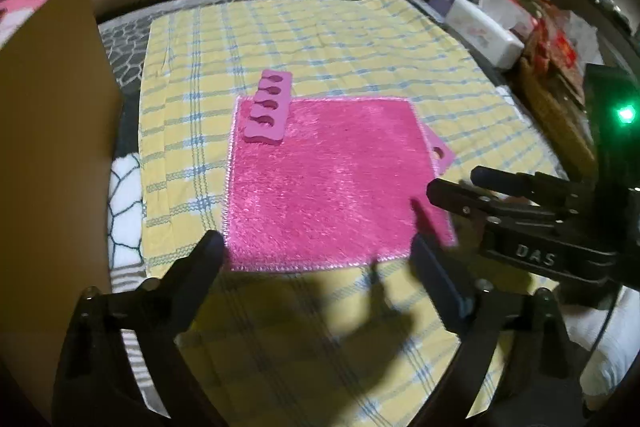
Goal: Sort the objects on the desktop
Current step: 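Pinch the edge of the pink towel with both grippers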
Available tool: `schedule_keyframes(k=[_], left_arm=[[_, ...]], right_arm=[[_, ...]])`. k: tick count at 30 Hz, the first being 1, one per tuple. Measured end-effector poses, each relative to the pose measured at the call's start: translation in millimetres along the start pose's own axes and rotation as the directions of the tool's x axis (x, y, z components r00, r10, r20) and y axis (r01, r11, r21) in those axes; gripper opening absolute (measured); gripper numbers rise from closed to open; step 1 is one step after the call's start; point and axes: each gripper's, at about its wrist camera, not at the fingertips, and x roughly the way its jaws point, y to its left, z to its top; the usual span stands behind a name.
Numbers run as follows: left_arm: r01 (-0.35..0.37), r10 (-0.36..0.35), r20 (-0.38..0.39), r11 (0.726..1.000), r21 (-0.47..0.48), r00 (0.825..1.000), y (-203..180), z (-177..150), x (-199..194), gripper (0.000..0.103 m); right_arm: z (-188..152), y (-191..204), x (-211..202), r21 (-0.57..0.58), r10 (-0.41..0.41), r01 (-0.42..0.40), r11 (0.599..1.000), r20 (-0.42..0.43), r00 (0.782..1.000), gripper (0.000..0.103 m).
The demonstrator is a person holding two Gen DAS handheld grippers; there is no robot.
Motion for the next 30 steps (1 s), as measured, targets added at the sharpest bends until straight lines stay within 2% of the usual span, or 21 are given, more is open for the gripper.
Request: schedule_keyframes(k=[8,15,16,19,20,21,22,23,24,28,30], left_arm=[[-0.016,0.015,-0.013,0.999,-0.042,1.0,17,4,16,0.091],[-0.003,0.001,-0.032,0.998,-0.064,0.999,20,2,26,0.09],[-0.006,0.004,-0.033,0.998,-0.061,0.999,19,2,28,0.084],[-0.009,0.007,-0.041,0.998,-0.063,0.999,20,0,31,0.075],[-0.013,0.01,-0.041,0.998,-0.064,0.999,20,-1,32,0.068],[-0.025,0.023,-0.04,0.998,-0.062,0.999,20,-1,32,0.065],[-0.045,0.043,-0.038,0.997,-0.058,0.998,20,-1,32,0.056],[-0.078,0.077,-0.031,0.995,-0.054,0.997,20,-2,30,0.044],[-0.092,0.09,-0.028,0.994,-0.053,0.996,21,-2,30,0.04],[-0.045,0.043,-0.03,0.995,-0.086,0.999,27,-3,29,0.038],[-0.02,0.017,-0.031,0.995,-0.099,0.999,29,-3,28,0.038]], right_arm=[[6,-2,16,0.037,0.079,-0.079,0.996,-0.022,0.997,0.07],[6,2,21,0.044,0.104,-0.102,0.994,-0.038,0.994,0.07],[6,3,22,0.042,0.105,-0.103,0.994,-0.038,0.994,0.07],[6,7,24,0.026,0.091,-0.09,0.996,-0.039,0.995,0.07],[6,7,25,0.026,0.091,-0.09,0.996,-0.037,0.995,0.07],[6,7,25,0.029,0.093,-0.092,0.995,-0.034,0.995,0.067],[6,7,24,0.034,0.102,-0.101,0.994,-0.027,0.994,0.061],[6,6,24,0.043,0.127,-0.126,0.991,-0.018,0.992,0.048],[6,5,25,0.054,0.147,-0.146,0.988,-0.019,0.989,0.044],[4,5,28,0.084,0.224,-0.221,0.972,-0.023,0.974,0.043],[4,4,28,0.108,0.278,-0.274,0.955,-0.022,0.96,0.043]])
